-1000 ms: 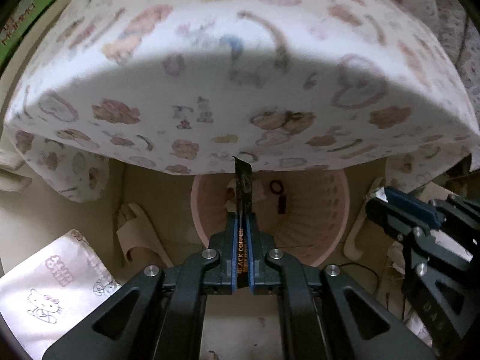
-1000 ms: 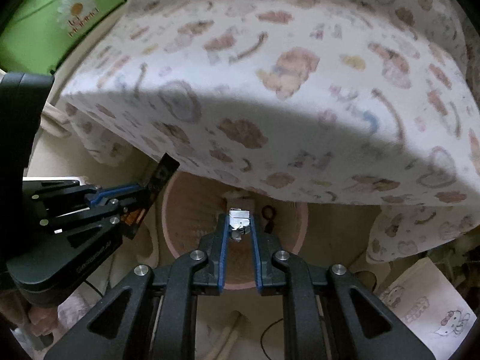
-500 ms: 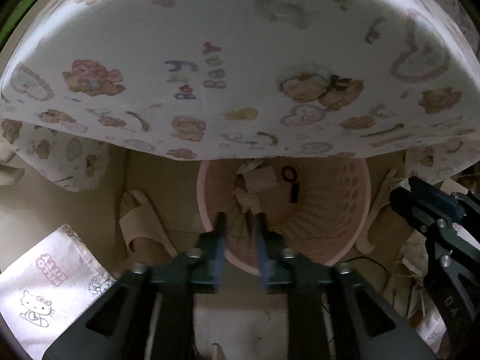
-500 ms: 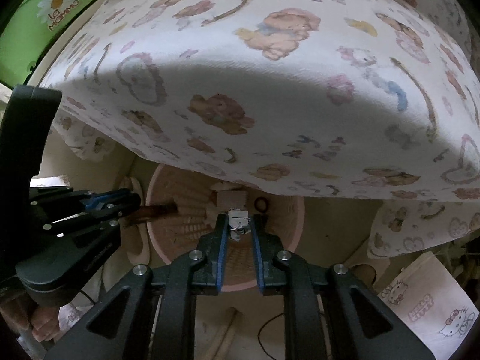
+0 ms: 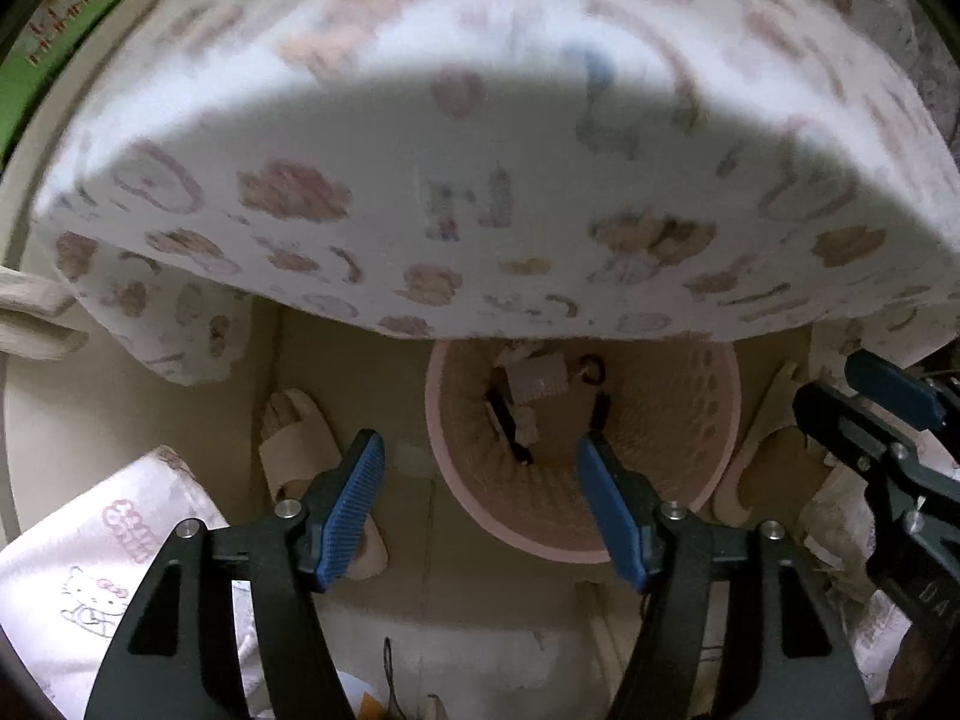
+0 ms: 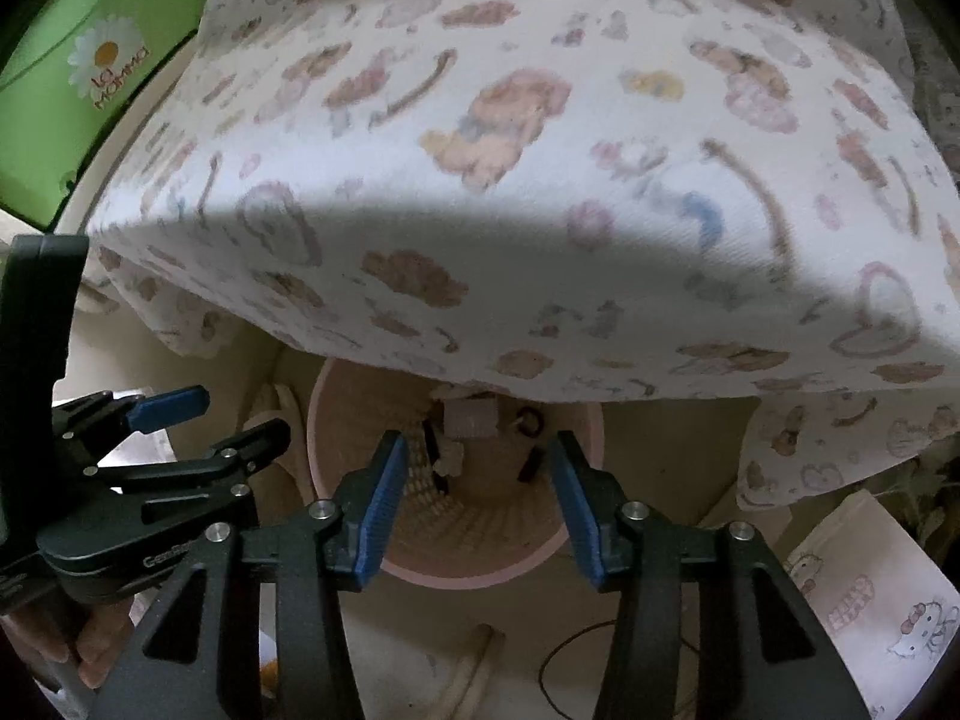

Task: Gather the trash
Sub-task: 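Open the left tool to drop the packet while the right tool releases the clip, then raise both tools toward the black brush with the white handle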

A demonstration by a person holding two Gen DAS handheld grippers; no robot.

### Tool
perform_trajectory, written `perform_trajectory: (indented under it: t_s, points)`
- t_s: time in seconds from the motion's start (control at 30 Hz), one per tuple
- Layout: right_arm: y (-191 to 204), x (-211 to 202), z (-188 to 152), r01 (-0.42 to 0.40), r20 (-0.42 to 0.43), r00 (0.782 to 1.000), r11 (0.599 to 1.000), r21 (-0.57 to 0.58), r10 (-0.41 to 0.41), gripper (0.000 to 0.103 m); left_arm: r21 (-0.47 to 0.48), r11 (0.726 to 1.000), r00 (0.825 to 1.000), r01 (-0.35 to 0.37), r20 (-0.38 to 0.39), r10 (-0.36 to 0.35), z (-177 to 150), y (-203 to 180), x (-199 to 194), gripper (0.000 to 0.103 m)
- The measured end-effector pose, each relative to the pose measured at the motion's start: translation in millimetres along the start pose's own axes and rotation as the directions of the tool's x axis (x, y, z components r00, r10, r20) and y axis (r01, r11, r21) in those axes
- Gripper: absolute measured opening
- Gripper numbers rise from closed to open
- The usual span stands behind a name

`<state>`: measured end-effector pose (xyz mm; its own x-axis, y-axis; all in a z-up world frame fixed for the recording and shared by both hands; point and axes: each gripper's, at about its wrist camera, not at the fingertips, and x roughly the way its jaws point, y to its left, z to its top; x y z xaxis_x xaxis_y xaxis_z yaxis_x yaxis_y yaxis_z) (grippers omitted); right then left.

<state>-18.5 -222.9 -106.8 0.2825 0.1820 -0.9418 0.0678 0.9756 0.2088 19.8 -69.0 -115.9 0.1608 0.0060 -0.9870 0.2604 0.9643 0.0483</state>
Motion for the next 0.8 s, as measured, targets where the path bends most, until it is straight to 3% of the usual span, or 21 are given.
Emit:
perform_trajectory:
  t_s: [0.3,0.53,0.8]
  points:
    - [1.3,-49.5,2.0,-0.01,0.149,0.989,1.0,-0.001,0.01,0.053,-0.006,1.0,0.985,-0.004,0.175,0.005,-0.6,9.6,-48.6,0.066]
    - [7.9,-72.8,2.5,0.066,0.256,0.965,0.997,-0.041,-0.053,0.055,-0.016,1.0,0.968,0.004,0.252,0.0,1.8,15.0,-69.2,0.066]
    - [9.1,-92.9,4.8,0.091,0.338,0.939,0.994,-0.064,-0.065,0.055,-0.019,1.0,0.94,-0.024,0.339,0.029,3.2,15.8,-95.0,0.066]
